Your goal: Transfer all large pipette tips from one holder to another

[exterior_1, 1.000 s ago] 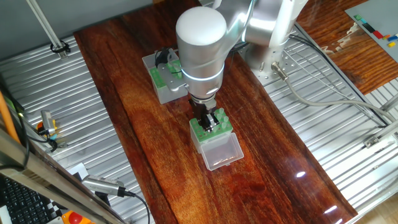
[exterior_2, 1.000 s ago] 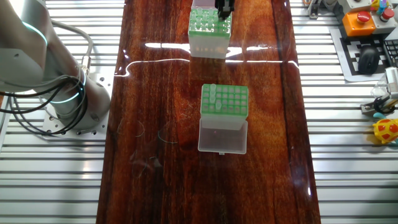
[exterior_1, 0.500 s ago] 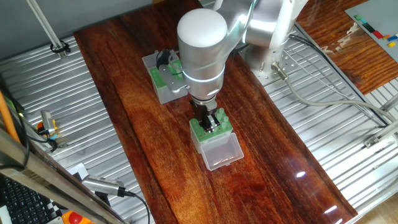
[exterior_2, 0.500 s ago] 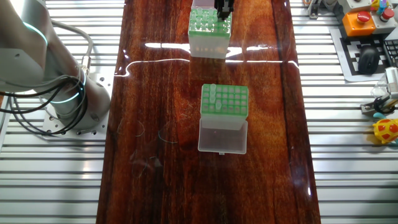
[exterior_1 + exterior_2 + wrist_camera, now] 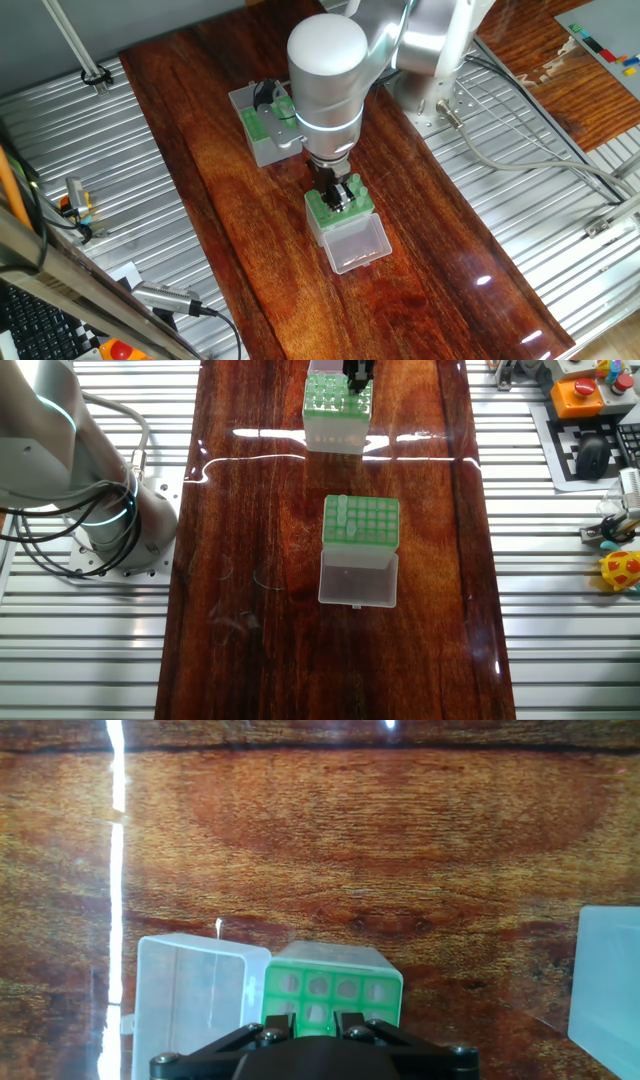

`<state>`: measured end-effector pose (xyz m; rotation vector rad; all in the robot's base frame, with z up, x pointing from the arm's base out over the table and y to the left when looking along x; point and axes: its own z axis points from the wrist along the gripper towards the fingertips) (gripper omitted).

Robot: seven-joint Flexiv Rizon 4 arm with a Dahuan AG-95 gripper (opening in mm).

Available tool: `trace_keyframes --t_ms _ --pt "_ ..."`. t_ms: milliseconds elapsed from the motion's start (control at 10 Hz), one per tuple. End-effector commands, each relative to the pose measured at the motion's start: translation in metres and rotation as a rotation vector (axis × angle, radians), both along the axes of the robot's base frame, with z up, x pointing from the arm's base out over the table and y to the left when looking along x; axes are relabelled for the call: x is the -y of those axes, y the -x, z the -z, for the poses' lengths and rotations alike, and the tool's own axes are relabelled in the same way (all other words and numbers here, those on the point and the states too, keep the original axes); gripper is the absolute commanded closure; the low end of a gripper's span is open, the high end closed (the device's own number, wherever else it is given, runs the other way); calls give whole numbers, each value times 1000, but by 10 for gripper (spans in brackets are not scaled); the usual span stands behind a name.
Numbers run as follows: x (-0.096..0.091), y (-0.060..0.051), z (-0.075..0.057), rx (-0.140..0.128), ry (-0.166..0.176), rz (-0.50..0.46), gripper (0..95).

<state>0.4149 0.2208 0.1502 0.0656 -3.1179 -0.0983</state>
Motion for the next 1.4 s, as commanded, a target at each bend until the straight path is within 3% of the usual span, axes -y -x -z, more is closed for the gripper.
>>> trace_keyframes --t_ms 100,800,900,1400 --pt "1 2 0 4 0 -2 760" --pt "-1 1 1 4 2 11 760" --pt "-1 1 1 4 2 11 950" --pt "-1 1 1 4 0 13 950"
